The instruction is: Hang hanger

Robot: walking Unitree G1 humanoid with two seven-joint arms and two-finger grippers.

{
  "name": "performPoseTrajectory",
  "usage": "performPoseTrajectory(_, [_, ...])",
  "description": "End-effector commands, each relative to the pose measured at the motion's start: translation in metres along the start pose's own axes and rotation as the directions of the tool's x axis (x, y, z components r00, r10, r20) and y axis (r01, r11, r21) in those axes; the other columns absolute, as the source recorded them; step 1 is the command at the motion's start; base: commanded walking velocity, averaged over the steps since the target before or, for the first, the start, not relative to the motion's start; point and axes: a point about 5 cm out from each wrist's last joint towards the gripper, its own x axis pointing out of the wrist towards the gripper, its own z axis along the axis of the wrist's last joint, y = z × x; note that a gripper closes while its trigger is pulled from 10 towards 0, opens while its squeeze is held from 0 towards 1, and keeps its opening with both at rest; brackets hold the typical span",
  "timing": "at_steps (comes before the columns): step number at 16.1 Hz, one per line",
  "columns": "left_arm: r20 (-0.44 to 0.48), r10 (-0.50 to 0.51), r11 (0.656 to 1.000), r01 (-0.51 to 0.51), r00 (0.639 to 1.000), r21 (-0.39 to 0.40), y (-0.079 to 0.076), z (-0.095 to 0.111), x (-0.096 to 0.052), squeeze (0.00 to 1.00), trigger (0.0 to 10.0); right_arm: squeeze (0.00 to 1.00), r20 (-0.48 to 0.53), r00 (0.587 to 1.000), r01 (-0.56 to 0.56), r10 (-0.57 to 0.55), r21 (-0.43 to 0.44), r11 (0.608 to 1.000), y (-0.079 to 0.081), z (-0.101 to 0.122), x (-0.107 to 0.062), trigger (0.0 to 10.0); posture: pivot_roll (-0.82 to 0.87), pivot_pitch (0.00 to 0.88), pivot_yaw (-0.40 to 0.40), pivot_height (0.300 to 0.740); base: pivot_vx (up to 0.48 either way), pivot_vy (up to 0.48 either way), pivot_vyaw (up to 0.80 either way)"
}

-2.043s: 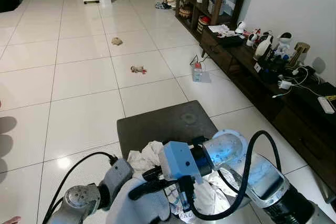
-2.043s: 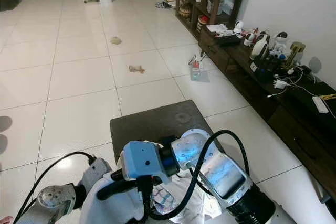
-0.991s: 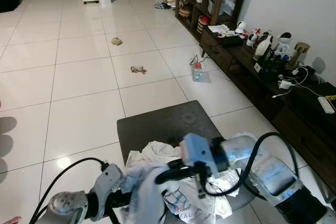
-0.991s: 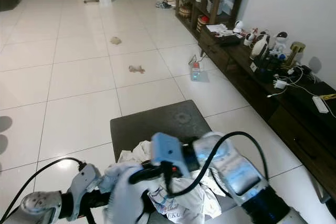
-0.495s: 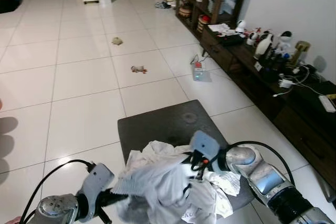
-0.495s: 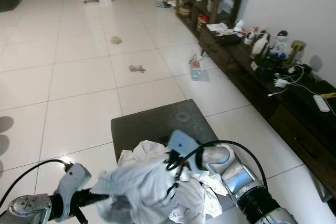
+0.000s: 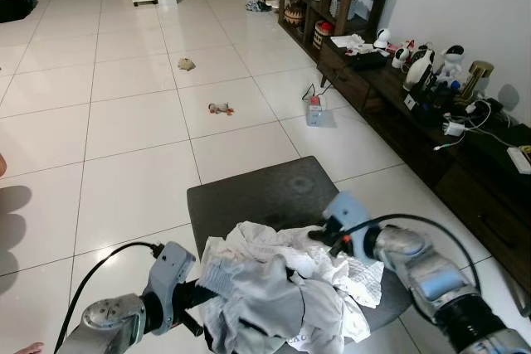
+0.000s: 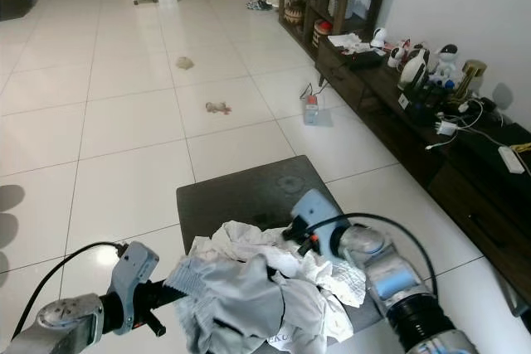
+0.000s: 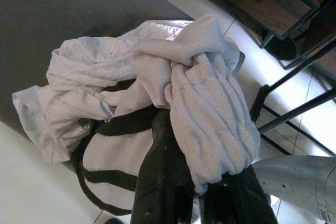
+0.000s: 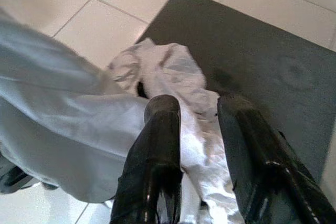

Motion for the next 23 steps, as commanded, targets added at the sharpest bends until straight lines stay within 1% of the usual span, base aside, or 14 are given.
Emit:
performPoseTrajectory(1, [-0.020, 0.001, 1.000, -0.001, 1.000, 0.002, 0.002, 0.000, 0.001, 0.00, 0.0, 1.00, -0.002, 0.999, -0.038, 0.038, -0.017, 0.999, 0.000, -0.002, -0.011, 10.0, 0.02, 0.146, -0.004, 0.740, 0.000, 0.000, 0.00])
performPoseTrajectory(3, [-0.014, 0.027, 1.000, -0.027, 1.000, 0.004, 0.007, 0.004, 0.004, 0.00, 0.0, 1.00, -0.048, 0.979, -0.201, 0.198, -0.094, 0.975, 0.014, -0.011, -0.022, 10.0, 0.02, 0.147, 0.000, 0.740, 0.000, 0.000, 0.00])
performPoseTrajectory(4, [0.002, 0.034, 0.999, -0.034, 0.999, 0.011, 0.008, 0.011, 0.010, 0.00, 0.0, 1.00, -0.187, 0.941, -0.312, 0.284, -0.147, 0.939, 0.024, -0.031, -0.030, 10.0, 0.01, 0.148, 0.000, 0.740, 0.000, 0.000, 0.00])
performPoseTrajectory(5, [0.014, 0.030, 0.999, -0.030, 0.999, 0.013, 0.007, 0.015, 0.014, 0.00, 0.0, 1.00, -0.209, 0.923, -0.354, 0.323, -0.135, 0.925, 0.030, -0.036, -0.031, 10.0, 0.01, 0.147, 0.003, 0.740, 0.000, 0.000, 0.00])
performPoseTrajectory(8, [0.108, 0.063, 0.997, -0.058, 0.992, -0.049, 0.006, 0.036, 0.027, 0.00, 0.0, 1.00, -0.138, 0.914, -0.394, 0.382, -0.066, 0.917, 0.047, -0.033, -0.027, 10.0, 0.01, 0.143, 0.009, 0.740, 0.000, 0.000, 0.00])
performPoseTrajectory(11, [0.191, 0.096, 0.988, -0.071, 0.977, -0.134, 0.003, 0.060, 0.041, 0.00, 0.0, 1.00, 0.024, 0.970, -0.242, 0.241, 0.080, 0.967, 0.041, -0.015, -0.017, 10.0, 0.00, 0.135, 0.012, 0.740, 0.000, 0.000, 0.00])
performPoseTrajectory(12, [0.225, 0.117, 0.981, -0.076, 0.967, -0.179, 0.001, 0.071, 0.047, 0.00, 0.0, 1.00, 0.098, 0.987, -0.144, 0.126, 0.206, 0.968, 0.033, -0.002, -0.016, 10.0, 0.00, 0.130, 0.010, 0.740, 0.000, 0.000, 0.00])
performPoseTrajectory(14, [0.252, 0.129, 0.975, -0.078, 0.959, -0.206, -0.002, 0.080, 0.052, 0.00, 0.0, 1.00, 0.125, 0.990, -0.102, 0.065, 0.313, 0.944, 0.035, 0.004, -0.020, 10.0, 0.00, 0.126, 0.007, 0.740, 0.000, 0.000, 0.00])
performPoseTrajectory(17, [0.250, 0.129, 0.973, -0.074, 0.960, -0.219, -0.008, 0.084, 0.059, 0.00, 0.0, 1.00, 0.118, 0.992, -0.080, 0.036, 0.394, 0.916, 0.048, 0.004, -0.027, 10.0, -0.01, 0.115, 0.002, 0.740, 0.000, 0.000, 0.00])
performPoseTrajectory(19, [0.242, 0.140, 0.965, -0.078, 0.960, -0.249, -0.011, 0.086, 0.063, 0.00, 0.0, 1.00, 0.017, 0.994, -0.110, 0.110, 0.317, 0.942, 0.067, -0.006, -0.039, 10.0, -0.01, 0.104, -0.001, 0.740, 0.000, 0.000, 0.00])
performPoseTrajectory(20, [0.247, 0.142, 0.962, -0.074, 0.959, -0.264, -0.011, 0.089, 0.064, 0.00, 0.0, 0.98, -0.026, 0.994, -0.094, 0.106, 0.289, 0.953, 0.068, -0.011, -0.040, 10.0, -0.02, 0.107, -0.002, 0.740, 0.000, 0.000, 0.00])
performPoseTrajectory(21, [0.262, 0.132, 0.959, -0.056, 0.956, -0.278, -0.015, 0.096, 0.065, 0.00, 0.0, 0.66, -0.039, 0.999, -0.016, 0.031, 0.334, 0.942, 0.060, -0.011, -0.038, 10.0, -0.02, 0.114, -0.001, 0.740, 0.000, 0.000, 0.00])
performPoseTrajectory(22, [0.273, 0.127, 0.960, -0.050, 0.954, -0.275, -0.017, 0.101, 0.066, 0.00, 0.0, 0.48, -0.034, 0.999, 0.044, -0.033, 0.386, 0.922, 0.053, -0.007, -0.035, 10.0, -0.02, 0.116, 0.000, 0.740, 0.000, 0.000, 0.00])
performPoseTrajectory(23, [0.289, 0.136, 0.954, -0.047, 0.948, -0.297, -0.020, 0.108, 0.066, 0.00, 0.0, 0.00, -0.009, 0.998, 0.056, -0.058, 0.439, 0.897, 0.053, 0.002, -0.034, 10.0, -0.01, 0.120, -0.001, 0.740, 0.000, 0.000, 0.00])
